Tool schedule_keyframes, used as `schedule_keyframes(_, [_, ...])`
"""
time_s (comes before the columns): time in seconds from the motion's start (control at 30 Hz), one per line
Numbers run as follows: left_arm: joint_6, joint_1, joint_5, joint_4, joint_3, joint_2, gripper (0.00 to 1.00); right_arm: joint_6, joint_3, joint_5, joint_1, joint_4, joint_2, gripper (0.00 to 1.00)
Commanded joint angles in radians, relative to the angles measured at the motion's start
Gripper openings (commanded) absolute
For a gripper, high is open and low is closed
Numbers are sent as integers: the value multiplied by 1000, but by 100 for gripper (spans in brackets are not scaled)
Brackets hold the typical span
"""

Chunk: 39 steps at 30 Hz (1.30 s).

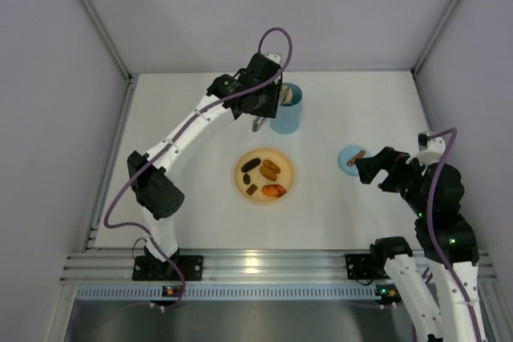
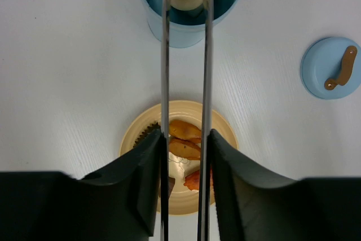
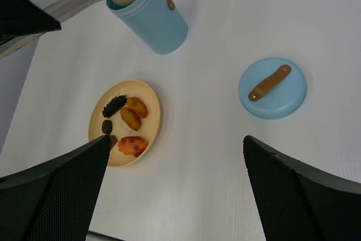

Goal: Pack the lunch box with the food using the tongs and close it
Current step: Place the fake food in the packing box, then pick up the fake food from the plate.

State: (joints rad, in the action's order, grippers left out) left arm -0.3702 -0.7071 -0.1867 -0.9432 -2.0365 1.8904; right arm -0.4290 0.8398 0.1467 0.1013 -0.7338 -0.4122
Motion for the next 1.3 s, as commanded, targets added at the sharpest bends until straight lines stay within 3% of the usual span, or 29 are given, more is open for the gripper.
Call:
schedule_keyframes(0.0, [13, 6, 16, 61, -28, -1, 46, 13, 10, -6, -14, -22, 10, 99])
schedule_keyframes(0.13, [16, 6, 18, 67, -30, -13, 55, 16, 10, -4, -14, -24, 10, 99])
schedule_keyframes(0.63, [47, 6, 23, 32, -15, -175, 57, 13, 8, 5, -14, -22, 10, 99])
schedule_keyframes(0.93, [28, -5, 55, -26, 278, -373, 57, 7, 15, 10, -14, -15, 4, 99])
schedule_keyframes(1.27, [-25, -63, 105, 60, 678, -565, 57, 7, 10, 11, -14, -6, 0, 99])
